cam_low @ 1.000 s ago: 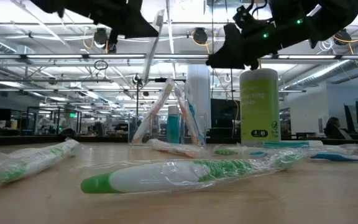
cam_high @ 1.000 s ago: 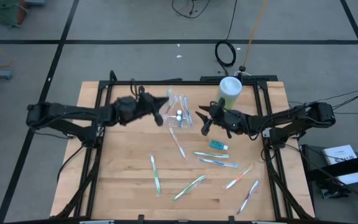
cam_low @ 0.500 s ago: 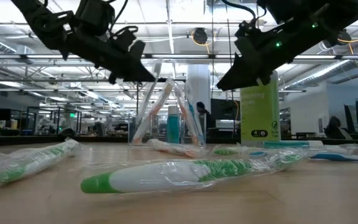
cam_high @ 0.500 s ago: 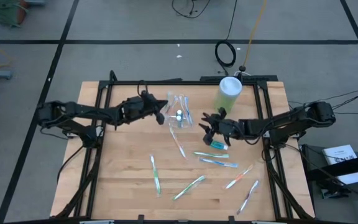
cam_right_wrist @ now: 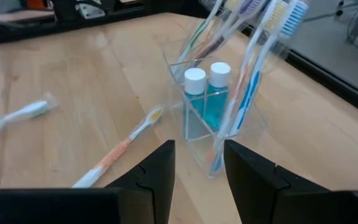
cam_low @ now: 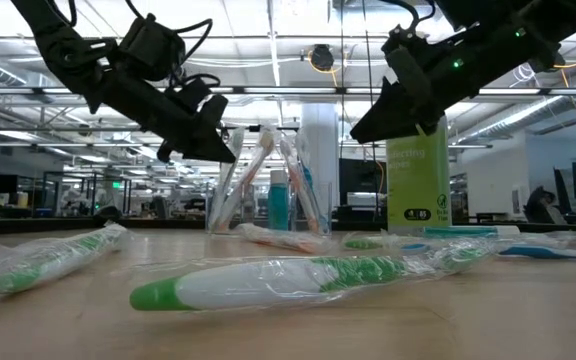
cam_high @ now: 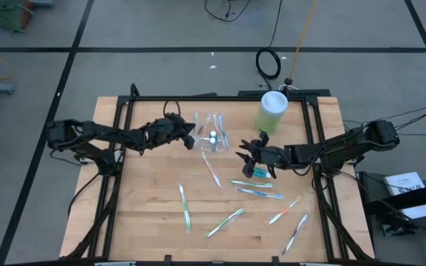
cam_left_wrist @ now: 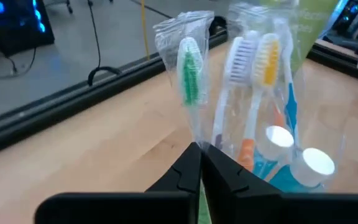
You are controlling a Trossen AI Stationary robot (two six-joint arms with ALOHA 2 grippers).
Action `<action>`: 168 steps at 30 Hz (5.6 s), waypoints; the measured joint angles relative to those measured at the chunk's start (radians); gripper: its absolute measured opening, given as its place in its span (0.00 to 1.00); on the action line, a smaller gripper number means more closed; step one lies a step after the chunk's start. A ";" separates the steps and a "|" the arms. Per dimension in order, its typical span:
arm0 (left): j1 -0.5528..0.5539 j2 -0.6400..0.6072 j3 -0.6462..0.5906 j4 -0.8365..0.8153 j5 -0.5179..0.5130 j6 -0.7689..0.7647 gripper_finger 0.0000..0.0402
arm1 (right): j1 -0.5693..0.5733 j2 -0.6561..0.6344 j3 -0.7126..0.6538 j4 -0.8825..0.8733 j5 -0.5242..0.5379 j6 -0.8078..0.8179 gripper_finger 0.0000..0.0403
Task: Pick & Place toothbrushing station
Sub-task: Put the green toothbrush into the transparent organizer, then put the purple toothbrush into the transparent organizer
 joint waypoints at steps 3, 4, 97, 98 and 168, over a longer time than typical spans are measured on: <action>0.000 0.000 0.000 -0.021 0.001 -0.018 0.07 | -0.003 0.000 0.000 0.002 0.000 0.009 0.33; 0.000 0.000 0.000 -0.024 0.000 -0.018 0.07 | -0.004 0.000 0.000 0.002 0.000 0.006 0.33; -0.005 -0.643 0.039 -0.874 0.209 -0.060 0.41 | 0.374 0.381 0.527 -1.105 -0.756 1.205 0.33; -0.005 -0.643 0.039 -0.872 0.209 -0.053 0.41 | 0.388 0.381 0.527 -1.105 -0.758 1.247 0.33; -0.006 -0.643 0.038 -0.749 0.140 -0.155 0.41 | 0.502 -0.127 0.259 -0.802 0.361 1.059 0.00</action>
